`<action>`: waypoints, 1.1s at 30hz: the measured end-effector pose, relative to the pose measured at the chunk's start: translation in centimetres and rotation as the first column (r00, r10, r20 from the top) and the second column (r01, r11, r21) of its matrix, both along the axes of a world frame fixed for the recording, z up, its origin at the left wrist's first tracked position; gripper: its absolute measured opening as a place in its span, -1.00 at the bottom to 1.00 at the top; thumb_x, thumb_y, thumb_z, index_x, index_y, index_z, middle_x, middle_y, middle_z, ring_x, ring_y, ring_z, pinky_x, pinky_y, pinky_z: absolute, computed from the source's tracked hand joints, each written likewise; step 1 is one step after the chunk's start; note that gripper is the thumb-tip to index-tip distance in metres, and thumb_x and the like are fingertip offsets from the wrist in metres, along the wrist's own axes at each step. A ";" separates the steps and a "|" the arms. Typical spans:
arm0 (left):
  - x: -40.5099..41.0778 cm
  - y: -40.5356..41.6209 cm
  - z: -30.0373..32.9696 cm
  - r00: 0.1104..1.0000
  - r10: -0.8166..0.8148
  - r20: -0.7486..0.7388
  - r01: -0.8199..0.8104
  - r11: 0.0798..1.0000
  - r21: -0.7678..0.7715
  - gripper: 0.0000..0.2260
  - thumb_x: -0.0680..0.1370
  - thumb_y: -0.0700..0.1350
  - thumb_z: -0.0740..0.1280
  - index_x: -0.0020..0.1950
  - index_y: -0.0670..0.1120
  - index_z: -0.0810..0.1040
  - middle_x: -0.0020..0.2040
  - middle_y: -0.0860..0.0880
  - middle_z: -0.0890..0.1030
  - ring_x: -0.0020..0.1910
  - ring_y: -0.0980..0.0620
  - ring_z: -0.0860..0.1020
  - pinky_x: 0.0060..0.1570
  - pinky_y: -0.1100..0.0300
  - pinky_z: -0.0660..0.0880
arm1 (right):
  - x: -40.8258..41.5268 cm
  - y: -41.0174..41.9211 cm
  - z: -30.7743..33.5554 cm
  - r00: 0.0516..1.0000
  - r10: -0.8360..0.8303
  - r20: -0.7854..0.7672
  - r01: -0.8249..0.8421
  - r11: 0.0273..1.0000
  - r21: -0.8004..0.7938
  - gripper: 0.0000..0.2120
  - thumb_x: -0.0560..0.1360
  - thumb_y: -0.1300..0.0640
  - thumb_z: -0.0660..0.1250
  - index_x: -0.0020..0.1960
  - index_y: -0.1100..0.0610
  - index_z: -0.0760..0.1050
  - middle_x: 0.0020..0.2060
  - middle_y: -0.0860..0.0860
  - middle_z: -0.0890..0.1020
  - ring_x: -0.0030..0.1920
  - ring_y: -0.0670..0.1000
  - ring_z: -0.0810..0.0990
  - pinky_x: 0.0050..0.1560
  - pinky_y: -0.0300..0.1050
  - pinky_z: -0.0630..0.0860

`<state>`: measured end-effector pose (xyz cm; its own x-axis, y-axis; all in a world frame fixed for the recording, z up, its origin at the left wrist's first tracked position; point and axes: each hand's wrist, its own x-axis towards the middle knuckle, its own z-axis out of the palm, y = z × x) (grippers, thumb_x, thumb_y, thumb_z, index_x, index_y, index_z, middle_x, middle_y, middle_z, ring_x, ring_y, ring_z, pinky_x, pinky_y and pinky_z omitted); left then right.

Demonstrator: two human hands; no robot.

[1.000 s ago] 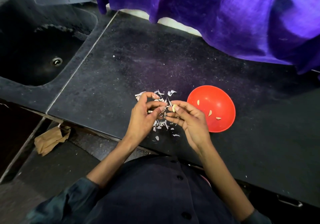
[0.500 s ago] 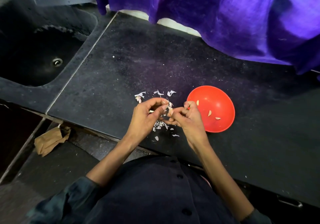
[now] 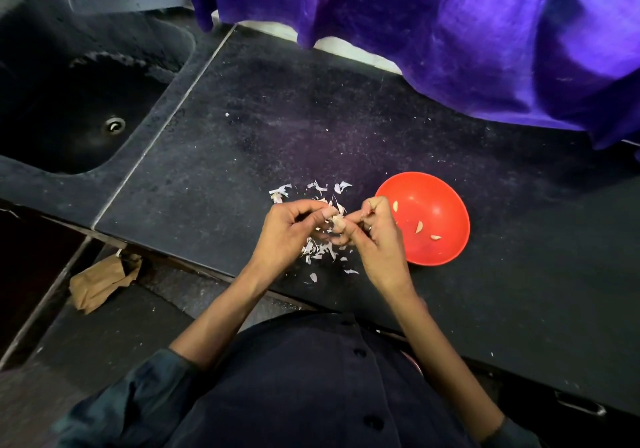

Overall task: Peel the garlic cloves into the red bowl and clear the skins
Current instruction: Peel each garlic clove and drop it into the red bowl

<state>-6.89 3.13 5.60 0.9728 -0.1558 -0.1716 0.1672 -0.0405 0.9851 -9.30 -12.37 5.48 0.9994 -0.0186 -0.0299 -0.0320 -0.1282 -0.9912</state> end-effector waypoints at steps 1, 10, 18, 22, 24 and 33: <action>0.0 0.0 0.0 1.000 0.029 0.004 -0.029 1.000 0.001 -0.94 0.50 -0.19 0.42 -0.07 -0.13 0.68 -0.17 -0.06 0.71 -0.16 -0.08 0.68 -0.06 -0.17 0.62 | 0.0 0.0 0.0 1.000 -0.013 0.003 0.013 1.000 0.000 -0.74 0.55 0.26 0.32 -0.06 0.02 0.26 -0.23 0.06 0.64 -0.33 0.01 0.65 -0.14 0.14 0.57; 0.0 0.4 -0.6 0.975 0.177 0.134 -0.194 0.973 0.126 -0.88 0.41 -0.18 0.51 -0.17 0.04 0.68 -0.25 0.09 0.70 -0.24 0.10 0.66 -0.09 0.11 0.62 | 0.2 0.0 0.2 0.993 -0.106 -0.059 0.111 0.990 0.089 -0.87 0.50 0.32 0.37 -0.06 0.11 0.60 -0.21 -0.01 0.67 -0.23 -0.02 0.65 -0.17 -0.23 0.59; -0.1 0.0 -0.5 0.974 0.156 0.162 -0.178 0.975 0.132 -0.73 0.45 -0.34 0.46 -0.12 0.06 0.66 -0.18 0.10 0.70 -0.15 0.09 0.68 -0.08 0.18 0.61 | 0.4 -0.1 -0.2 0.993 -0.103 -0.056 0.110 0.984 0.137 -0.80 0.53 0.36 0.33 0.03 0.13 0.63 -0.04 0.26 0.63 -0.13 -0.01 0.66 -0.08 -0.20 0.61; -0.2 0.3 -0.1 0.966 0.150 0.211 -0.189 0.965 0.179 -0.90 0.38 -0.15 0.55 -0.15 -0.03 0.69 -0.26 0.10 0.69 -0.27 0.18 0.64 -0.16 0.25 0.59 | 0.4 -0.2 -0.1 0.995 -0.089 -0.042 0.094 0.985 0.147 -0.75 0.52 0.38 0.32 0.03 0.08 0.63 -0.07 0.20 0.65 -0.10 0.01 0.67 -0.07 -0.20 0.61; -0.3 0.1 0.3 0.975 0.126 0.183 -0.155 0.976 0.151 -0.93 0.43 -0.11 0.50 -0.11 0.03 0.70 -0.25 0.12 0.69 -0.26 0.15 0.66 -0.19 0.22 0.61 | 0.4 -0.1 -0.1 0.994 -0.089 -0.062 0.099 0.980 0.170 -0.76 0.50 0.39 0.33 0.01 0.09 0.62 -0.15 0.08 0.67 -0.12 0.00 0.66 -0.11 -0.21 0.60; -0.3 -0.4 0.3 0.999 0.032 -0.032 -0.035 0.994 -0.102 -0.91 0.51 -0.24 0.40 -0.03 -0.23 0.67 -0.11 -0.21 0.69 -0.16 -0.11 0.65 -0.20 0.04 0.65 | 0.4 -0.2 0.1 0.992 -0.095 -0.083 0.109 0.977 0.183 -0.83 0.49 0.37 0.36 0.00 0.17 0.65 -0.10 0.15 0.69 -0.16 -0.02 0.67 -0.13 -0.18 0.61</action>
